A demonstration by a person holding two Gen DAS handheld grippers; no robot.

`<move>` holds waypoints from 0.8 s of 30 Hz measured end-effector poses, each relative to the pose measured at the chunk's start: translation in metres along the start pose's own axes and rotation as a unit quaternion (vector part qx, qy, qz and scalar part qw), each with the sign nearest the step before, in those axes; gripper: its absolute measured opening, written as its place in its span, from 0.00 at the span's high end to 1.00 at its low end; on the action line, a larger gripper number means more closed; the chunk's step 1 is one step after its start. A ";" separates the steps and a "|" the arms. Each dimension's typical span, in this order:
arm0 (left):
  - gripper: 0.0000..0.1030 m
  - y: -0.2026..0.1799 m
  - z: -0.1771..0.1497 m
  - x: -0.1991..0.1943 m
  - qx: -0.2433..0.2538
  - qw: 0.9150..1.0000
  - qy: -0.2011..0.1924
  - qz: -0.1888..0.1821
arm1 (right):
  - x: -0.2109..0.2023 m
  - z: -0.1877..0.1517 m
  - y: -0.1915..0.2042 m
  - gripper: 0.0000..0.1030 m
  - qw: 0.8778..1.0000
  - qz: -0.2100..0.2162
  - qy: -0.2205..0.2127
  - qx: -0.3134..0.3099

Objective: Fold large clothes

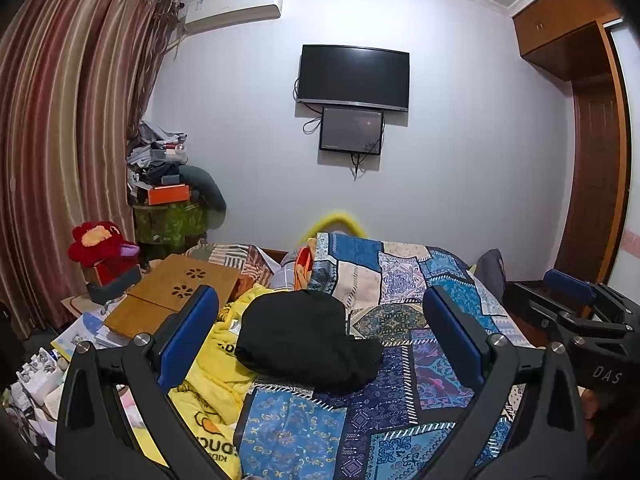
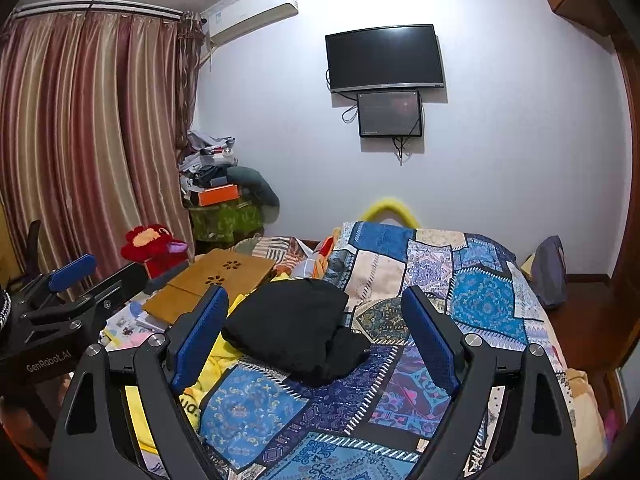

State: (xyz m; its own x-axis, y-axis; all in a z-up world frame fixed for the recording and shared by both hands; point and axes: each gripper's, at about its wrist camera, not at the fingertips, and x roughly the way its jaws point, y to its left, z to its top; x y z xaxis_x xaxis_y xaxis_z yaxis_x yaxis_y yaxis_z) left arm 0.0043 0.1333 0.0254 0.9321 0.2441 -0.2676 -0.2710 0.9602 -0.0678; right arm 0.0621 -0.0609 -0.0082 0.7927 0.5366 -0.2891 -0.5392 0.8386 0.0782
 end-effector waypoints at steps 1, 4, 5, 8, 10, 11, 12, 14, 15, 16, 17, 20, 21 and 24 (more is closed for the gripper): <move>0.01 0.000 0.000 0.000 0.000 1.000 0.001 0.000 | 0.000 0.000 0.000 0.16 1.000 0.000 0.001 0.000; 0.01 0.000 0.000 0.000 0.000 1.000 0.001 0.000 | -0.001 0.000 -0.001 0.16 1.000 0.000 0.000 0.001; 0.01 0.000 0.000 0.000 0.000 1.000 0.000 -0.001 | -0.001 0.000 -0.001 0.16 1.000 0.000 0.000 0.002; 0.01 -0.001 0.000 0.001 0.001 1.000 0.001 -0.002 | -0.001 0.000 -0.001 0.16 1.000 0.000 0.000 0.002; 0.01 -0.001 -0.001 0.002 0.002 1.000 0.001 -0.004 | -0.002 0.000 -0.001 0.16 1.000 0.000 0.000 0.002; 0.01 -0.002 -0.001 0.002 0.004 1.000 0.001 -0.004 | -0.002 0.000 -0.001 0.16 1.000 0.000 0.000 0.002; 0.01 -0.003 -0.001 0.002 0.004 1.000 0.001 -0.004 | -0.002 0.000 -0.001 0.16 1.000 0.000 0.000 0.003; 0.01 -0.003 -0.001 0.002 0.006 1.000 0.000 -0.005 | -0.002 0.000 -0.001 0.16 1.000 -0.001 0.000 0.004; 0.01 -0.004 -0.002 0.002 0.007 1.000 0.000 -0.005 | -0.002 0.000 -0.001 0.16 1.000 -0.001 0.000 0.005; 0.01 -0.004 -0.002 0.001 0.008 1.000 0.000 -0.006 | -0.002 0.000 -0.001 0.16 1.000 -0.002 0.001 0.005; 0.01 -0.004 -0.002 0.001 0.009 1.000 0.000 -0.006 | -0.003 -0.001 -0.002 0.16 1.000 -0.002 0.001 0.006; 0.01 -0.005 -0.002 0.002 0.013 1.000 -0.001 -0.008 | -0.003 -0.001 -0.002 0.16 1.000 -0.003 0.003 0.008; 0.01 -0.005 -0.002 0.002 0.013 1.000 -0.001 -0.008 | -0.003 0.000 -0.002 0.16 1.000 -0.004 0.003 0.008; 0.01 -0.005 -0.001 0.002 0.015 1.000 0.000 -0.010 | -0.003 0.000 -0.002 0.16 1.000 -0.005 0.003 0.009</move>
State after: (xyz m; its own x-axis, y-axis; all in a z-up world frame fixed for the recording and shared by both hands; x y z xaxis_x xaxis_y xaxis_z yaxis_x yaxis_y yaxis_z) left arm 0.0071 0.1291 0.0238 0.9372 0.2240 -0.2673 -0.2444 0.9686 -0.0450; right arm 0.0605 -0.0644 -0.0077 0.7962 0.5282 -0.2950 -0.5262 0.8452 0.0933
